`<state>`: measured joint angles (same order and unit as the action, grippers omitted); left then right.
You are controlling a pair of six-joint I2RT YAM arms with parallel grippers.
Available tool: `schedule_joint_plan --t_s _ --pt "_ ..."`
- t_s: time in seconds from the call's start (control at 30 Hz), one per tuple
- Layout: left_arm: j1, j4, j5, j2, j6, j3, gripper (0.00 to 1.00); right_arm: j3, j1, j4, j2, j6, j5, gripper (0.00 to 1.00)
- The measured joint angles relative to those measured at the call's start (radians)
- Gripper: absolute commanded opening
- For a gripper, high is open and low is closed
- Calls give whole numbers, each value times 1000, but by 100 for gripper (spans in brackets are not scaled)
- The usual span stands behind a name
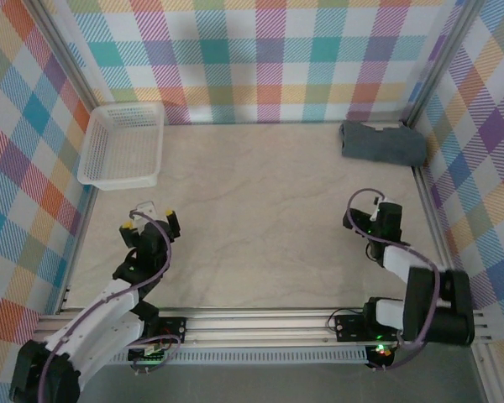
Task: Fold the inside-out t-shirt
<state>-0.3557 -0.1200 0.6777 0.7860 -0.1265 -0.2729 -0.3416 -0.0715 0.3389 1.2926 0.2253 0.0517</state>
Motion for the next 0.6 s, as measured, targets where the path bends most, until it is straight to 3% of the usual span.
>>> schedule_joint_plan --t_s 0.17,0.3,0.47,0.6 --pt "197 -268 -296 269 64 42 100 8 54 418 221 -113 -34 100" --pt "245 -417 -436 465 93 11 100 -8 60 449 240 -145 -32 100" --pt "256 -640 -506 714 131 -76 100 -31 63 491 240 -161 -21 100" --pt "271 -643 -540 786 142 -130 100 -32 66 492 240 -164 -20 100"
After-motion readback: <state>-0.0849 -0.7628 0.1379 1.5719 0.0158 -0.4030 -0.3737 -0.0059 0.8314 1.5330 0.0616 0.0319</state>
